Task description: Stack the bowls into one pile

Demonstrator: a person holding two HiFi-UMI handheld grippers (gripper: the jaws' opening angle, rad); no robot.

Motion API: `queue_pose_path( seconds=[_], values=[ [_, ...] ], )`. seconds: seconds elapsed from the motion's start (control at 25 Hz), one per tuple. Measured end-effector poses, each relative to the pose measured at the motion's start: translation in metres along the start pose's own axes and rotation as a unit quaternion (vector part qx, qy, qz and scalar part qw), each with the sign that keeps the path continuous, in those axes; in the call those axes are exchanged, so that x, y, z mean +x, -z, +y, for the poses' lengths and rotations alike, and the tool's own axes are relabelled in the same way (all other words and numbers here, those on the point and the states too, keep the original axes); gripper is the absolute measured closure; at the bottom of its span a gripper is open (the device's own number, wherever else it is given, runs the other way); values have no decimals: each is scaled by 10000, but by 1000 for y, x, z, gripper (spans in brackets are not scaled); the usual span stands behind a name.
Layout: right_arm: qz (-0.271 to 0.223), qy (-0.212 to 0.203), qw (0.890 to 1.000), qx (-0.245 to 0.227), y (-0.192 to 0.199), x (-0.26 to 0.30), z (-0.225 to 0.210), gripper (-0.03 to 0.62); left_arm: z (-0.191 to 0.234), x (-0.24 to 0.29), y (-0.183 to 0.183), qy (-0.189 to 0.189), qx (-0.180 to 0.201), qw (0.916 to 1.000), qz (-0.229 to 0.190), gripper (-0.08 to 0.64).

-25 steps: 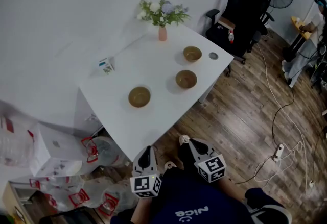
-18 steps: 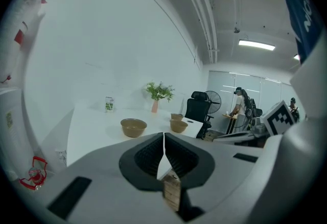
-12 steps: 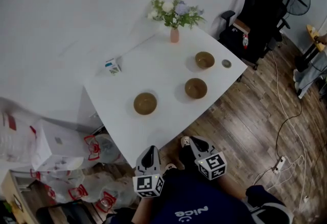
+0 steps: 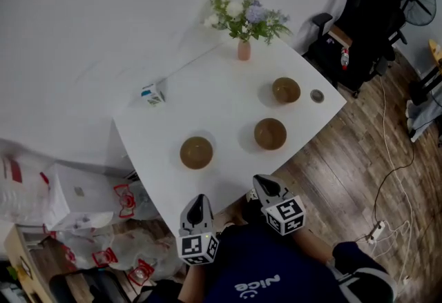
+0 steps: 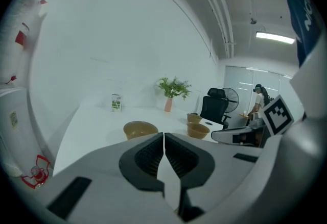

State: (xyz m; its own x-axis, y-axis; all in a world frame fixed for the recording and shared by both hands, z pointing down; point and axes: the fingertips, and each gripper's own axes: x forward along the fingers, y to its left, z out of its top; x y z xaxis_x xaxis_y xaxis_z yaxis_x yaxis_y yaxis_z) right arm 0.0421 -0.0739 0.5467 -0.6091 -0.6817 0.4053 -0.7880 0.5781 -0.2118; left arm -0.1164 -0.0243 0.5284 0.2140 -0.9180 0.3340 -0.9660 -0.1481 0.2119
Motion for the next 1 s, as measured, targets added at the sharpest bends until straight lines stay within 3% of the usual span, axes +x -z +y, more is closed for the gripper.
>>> queue_pose_path(
  seconds=[0.24, 0.4, 0.68, 0.8, 1.0],
  values=[
    [-45, -76, 9999, 76, -28, 20, -44, 569, -9, 35, -21, -263, -16, 9995, -170, 534],
    [-104, 85, 9998, 156, -47, 31, -85, 569, -15, 51, -28, -459, -4, 9987, -220, 534],
    [151, 107, 9994, 301, -62, 46, -141, 563, -16, 66, -25, -855, -228, 9957, -273, 534],
    [179, 344, 9987, 343, -68, 46, -165, 471, -17, 69, -30, -936, -258, 9947, -341, 534],
    [537, 461, 9963, 495, -61, 51, -192, 443, -10, 64, -31, -1137, -336, 9922, -377, 534]
  ],
)
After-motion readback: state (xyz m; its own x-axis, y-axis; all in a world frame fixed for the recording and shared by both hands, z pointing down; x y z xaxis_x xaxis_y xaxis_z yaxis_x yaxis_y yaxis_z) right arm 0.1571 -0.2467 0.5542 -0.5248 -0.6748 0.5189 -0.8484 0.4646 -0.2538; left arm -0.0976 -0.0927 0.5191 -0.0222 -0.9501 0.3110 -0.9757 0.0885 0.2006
